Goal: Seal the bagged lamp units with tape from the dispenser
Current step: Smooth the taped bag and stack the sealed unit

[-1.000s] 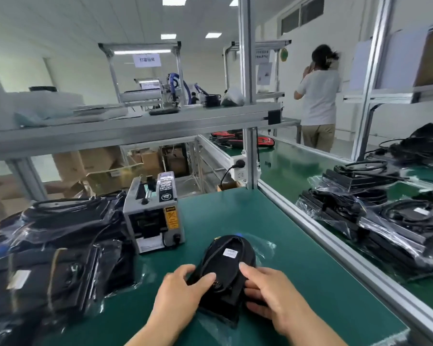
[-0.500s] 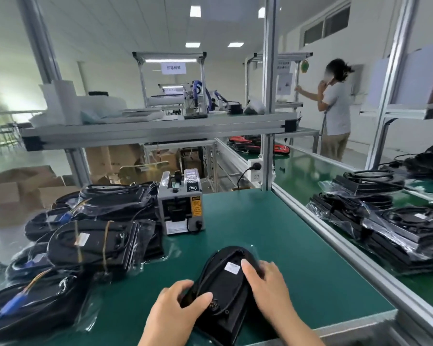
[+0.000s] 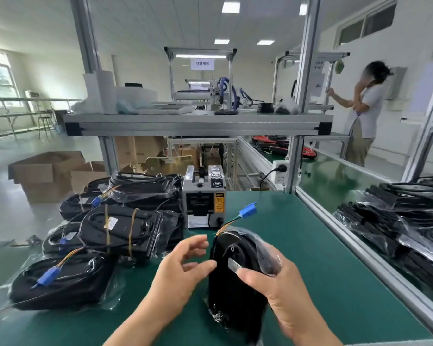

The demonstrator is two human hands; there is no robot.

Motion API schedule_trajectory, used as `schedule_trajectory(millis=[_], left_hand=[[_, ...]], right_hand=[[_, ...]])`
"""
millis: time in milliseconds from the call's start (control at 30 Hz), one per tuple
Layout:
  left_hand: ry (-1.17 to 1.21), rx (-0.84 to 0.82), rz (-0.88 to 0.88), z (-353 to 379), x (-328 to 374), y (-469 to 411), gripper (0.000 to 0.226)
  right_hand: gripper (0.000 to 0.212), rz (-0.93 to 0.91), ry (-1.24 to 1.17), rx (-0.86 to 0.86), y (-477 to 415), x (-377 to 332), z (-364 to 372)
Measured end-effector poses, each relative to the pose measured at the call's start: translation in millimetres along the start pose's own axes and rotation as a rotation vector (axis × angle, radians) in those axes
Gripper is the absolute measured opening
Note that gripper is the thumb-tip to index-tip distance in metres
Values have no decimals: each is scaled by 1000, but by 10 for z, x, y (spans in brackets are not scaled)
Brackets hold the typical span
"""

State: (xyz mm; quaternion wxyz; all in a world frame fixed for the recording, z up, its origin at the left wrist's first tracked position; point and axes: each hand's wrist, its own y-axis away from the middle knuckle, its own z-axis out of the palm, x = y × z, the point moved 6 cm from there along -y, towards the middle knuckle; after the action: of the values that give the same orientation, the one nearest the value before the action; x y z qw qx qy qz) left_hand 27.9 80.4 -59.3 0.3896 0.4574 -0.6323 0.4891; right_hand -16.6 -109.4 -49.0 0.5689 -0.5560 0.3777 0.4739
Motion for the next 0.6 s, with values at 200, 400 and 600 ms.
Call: schedule_trajectory(millis=[200,400,600], left_hand=[[-55,-98,259,-49,697,-326,21],[-236,-264,343,-94,1077,-547,11],[-320,-362,372,-32,1031,-549,36]], right_hand=[[60,-7,76,-78,-78,-24,51],[72,30,255,-111,-94,-46,69],[62,1,336,-82,-122,-164,-27]])
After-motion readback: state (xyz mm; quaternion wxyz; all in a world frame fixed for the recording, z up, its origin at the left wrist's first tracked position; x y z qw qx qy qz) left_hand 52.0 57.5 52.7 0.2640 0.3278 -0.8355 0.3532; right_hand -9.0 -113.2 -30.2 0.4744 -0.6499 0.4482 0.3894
